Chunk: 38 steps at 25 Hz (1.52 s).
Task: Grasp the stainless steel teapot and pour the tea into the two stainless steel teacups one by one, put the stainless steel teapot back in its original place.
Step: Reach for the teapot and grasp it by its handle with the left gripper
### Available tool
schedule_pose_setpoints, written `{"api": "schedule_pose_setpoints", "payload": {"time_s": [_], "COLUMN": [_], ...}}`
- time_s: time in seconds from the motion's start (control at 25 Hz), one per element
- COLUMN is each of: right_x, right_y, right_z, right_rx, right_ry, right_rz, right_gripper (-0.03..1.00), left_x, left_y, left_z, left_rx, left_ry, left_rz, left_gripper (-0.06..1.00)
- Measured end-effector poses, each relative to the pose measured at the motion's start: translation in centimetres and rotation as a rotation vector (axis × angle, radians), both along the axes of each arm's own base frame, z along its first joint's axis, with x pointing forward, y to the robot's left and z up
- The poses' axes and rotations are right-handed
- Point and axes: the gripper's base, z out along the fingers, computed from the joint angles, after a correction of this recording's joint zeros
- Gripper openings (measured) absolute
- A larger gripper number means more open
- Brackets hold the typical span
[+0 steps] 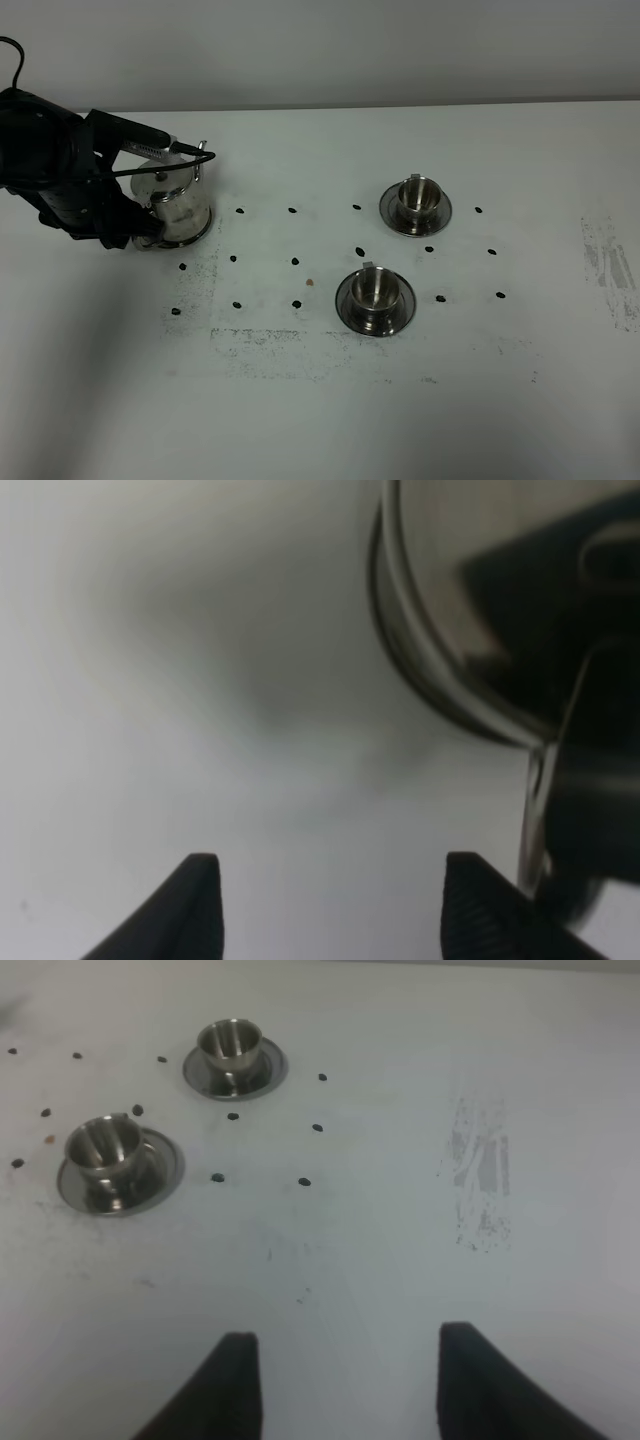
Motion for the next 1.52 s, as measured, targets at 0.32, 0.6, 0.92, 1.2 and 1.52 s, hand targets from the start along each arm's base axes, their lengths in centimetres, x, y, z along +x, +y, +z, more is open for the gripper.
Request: {"api": "schedule_pose_setpoints", "payload": {"time_s": [0.32,0.6,0.92,1.2,1.52], "right_x": [0.0,0.0,0.0,0.0,0.0], "right_y": [0.0,0.0,0.0,0.0,0.0], "right_z": [0.0,0.0,0.0,0.0,0.0], "right_rx": [0.000,0.000,0.000,0.000,0.000], "right_ry": [0.000,0.000,0.000,0.000,0.000], "right_rz": [0.000,0.000,0.000,0.000,0.000], "right_gripper": [0.39,0.39,0.39,0.39,0.39], "left_x": [-0.9,-2.4,-3.7,-2.8,0.6], "left_y": [-0.2,-0.5,-0.6,-0.8,-1.6], "left_z": [1.4,6.4,7.2,5.5,3.4], "left_rx": [-0.045,-0.133,-0.169,-0.181,-0.174], "left_ry": [0.035,-0.034,0.042,0.048,0.105], "left_rz": [0.057,0.088,0.158,0.203,0.160], "left_gripper": [0.47,0.50,0.52,0.52,0.52]}}
